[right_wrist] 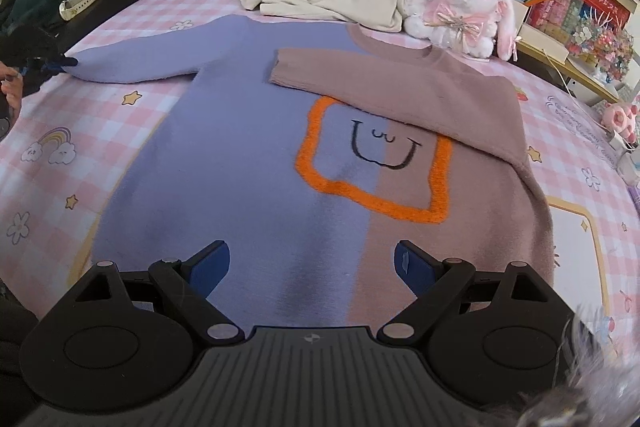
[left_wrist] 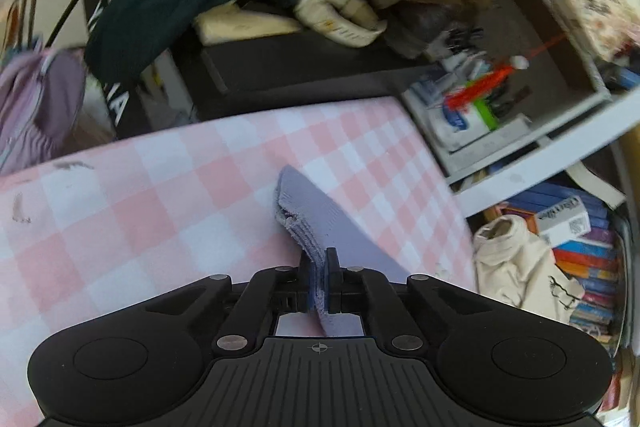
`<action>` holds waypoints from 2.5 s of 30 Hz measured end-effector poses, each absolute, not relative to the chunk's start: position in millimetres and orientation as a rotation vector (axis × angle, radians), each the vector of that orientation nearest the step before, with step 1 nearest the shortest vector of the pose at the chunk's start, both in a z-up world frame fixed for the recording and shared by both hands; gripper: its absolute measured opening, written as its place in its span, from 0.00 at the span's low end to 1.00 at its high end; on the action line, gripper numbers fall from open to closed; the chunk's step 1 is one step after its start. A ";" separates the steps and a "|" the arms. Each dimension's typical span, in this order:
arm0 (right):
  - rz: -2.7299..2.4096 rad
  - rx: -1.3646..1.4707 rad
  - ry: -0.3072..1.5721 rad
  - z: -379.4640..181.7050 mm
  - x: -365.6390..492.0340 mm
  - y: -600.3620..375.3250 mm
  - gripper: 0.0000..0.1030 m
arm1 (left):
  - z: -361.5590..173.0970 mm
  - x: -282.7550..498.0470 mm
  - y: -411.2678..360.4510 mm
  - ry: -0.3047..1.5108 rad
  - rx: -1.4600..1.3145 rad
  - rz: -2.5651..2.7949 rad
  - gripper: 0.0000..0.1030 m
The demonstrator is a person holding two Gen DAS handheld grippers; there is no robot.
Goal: Fold clothes
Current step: 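Lift the lavender sleeve and fold it across the sweater front with the left gripper, then open the left gripper to release the folded lavender sleeve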
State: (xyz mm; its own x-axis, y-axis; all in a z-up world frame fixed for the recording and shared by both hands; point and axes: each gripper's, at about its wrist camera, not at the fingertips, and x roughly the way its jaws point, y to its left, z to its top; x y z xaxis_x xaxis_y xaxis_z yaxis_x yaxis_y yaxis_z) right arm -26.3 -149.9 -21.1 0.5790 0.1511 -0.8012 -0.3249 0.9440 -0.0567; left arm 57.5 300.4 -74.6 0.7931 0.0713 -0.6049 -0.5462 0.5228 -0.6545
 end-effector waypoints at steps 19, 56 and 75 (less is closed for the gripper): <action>0.485 -0.179 0.883 -25.7 3.4 -268.7 0.87 | 69.3 86.5 56.3 0.411 -0.452 0.095 0.04; 0.564 -0.090 0.912 -34.3 10.9 -375.7 0.87 | 15.9 167.7 -185.4 0.695 -0.229 -0.089 0.22; 0.469 -0.006 0.934 -34.5 -12.1 -352.9 0.86 | 6.8 -16.4 -51.6 0.725 -0.104 0.186 0.71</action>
State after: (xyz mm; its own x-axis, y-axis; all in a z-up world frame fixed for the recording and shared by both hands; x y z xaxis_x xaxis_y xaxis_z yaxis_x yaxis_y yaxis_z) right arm -12.1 -352.9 -34.5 0.5021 0.3855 -0.7741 -0.3907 0.8997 0.1947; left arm -16.4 -51.6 6.8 0.7330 0.1332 -0.6670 -0.2049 0.9783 -0.0299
